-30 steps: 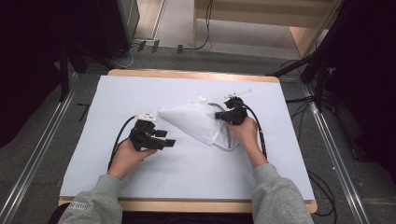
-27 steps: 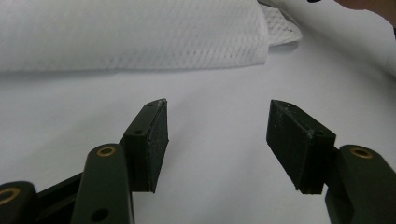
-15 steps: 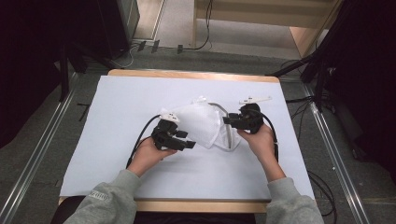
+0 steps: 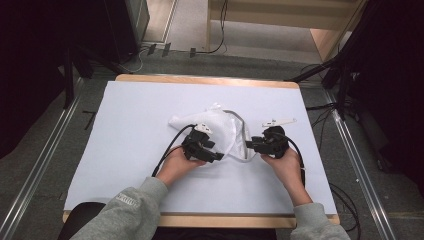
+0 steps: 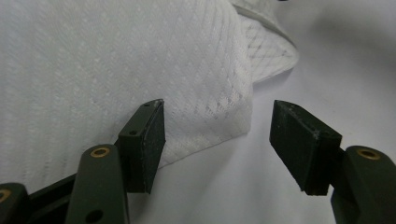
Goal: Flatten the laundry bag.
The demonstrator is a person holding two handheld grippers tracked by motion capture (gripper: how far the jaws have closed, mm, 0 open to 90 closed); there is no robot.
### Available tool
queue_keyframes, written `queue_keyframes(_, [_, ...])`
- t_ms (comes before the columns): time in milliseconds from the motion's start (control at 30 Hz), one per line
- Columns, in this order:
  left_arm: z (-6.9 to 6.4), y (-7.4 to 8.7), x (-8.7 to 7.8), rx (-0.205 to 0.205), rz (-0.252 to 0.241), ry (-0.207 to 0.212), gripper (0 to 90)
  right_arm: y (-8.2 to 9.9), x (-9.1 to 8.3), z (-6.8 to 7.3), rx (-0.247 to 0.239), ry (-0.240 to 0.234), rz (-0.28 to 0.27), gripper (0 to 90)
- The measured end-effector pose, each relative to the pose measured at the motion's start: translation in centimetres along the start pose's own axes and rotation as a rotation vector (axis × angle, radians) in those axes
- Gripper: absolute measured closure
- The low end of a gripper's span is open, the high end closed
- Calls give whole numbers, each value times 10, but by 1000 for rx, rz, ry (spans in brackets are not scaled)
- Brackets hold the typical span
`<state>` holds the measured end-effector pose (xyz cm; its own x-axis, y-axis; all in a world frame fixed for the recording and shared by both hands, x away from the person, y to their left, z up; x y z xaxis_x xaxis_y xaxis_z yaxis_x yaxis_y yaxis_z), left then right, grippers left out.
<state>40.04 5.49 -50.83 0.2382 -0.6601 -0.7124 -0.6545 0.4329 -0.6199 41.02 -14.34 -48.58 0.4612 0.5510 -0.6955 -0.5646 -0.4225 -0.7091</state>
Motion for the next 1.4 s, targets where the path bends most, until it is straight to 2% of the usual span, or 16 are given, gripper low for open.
queue_keyframes(133, [-1, 0, 3, 26, -10, -23, 383, 2, 1, -2, 0, 4, 4, 630])
queue_keyframes(200, [-3, 1, 4, 45, -21, -56, 429, 3, 1, -2, 11, 5, 10, 627])
queue_keyframes(233, [-5, 2, 5, 69, -30, -103, 443, 4, 1, -2, 12, 6, 11, 626])
queue_keyframes(267, [-5, 2, 5, 69, -30, -103, 465, 4, 1, -2, 12, 6, 11, 626])
queue_keyframes(367, [-4, 4, 5, 122, -42, -175, 552, 3, 1, -3, 14, 5, 8, 622])
queue_keyframes(533, [-5, 6, 4, 127, -56, -192, 620, 3, 4, -2, 5, 3, 13, 621])
queue_keyframes(667, [-5, 7, 3, 139, -48, -171, 755, 3, 7, 0, -1, 4, 19, 612])
queue_keyframes(700, [-5, 7, 3, 136, -45, -160, 854, 4, 8, 1, -2, 6, 24, 602])
queue_keyframes(800, [-5, 7, 3, 126, -43, -141, 900, 5, 10, 1, -5, 6, 35, 582])
queue_keyframes(833, [-3, 6, 1, 80, -35, -112, 900, 6, 13, 4, -6, -2, 44, 579])
queue_keyframes(967, [6, 4, -9, 27, -17, -77, 900, 5, 10, 11, -33, -8, 33, 580])
queue_keyframes(1000, [11, 0, -20, -25, -44, -54, 900, 3, 8, 18, -42, -21, 23, 582])
queue_keyframes(1067, [16, -5, -33, -50, -70, -48, 900, 2, 7, 24, -54, -28, 19, 582])
queue_keyframes(1133, [18, -6, -40, -59, -83, -51, 900, 3, 9, 30, -66, -45, 23, 575])
queue_keyframes(1233, [23, -12, -66, -73, -128, -46, 900, 7, 13, 38, -86, -59, 48, 538])
queue_keyframes(1400, [30, -15, -87, -83, -161, -59, 900, 13, 22, 42, -147, -32, 82, 529])
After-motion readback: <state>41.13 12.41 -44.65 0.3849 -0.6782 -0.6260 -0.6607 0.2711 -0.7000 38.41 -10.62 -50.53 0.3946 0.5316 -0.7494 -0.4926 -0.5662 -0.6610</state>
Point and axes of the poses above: each handheld gripper's, and its own axes: x roughly forward along the jaws, y roughly out of its underside, z roughly to its left, the point moved 6 cm from there along x, roughly forward along the jaws, and after that the axes turned 9 degrees about -x, right-handed, at the moved point
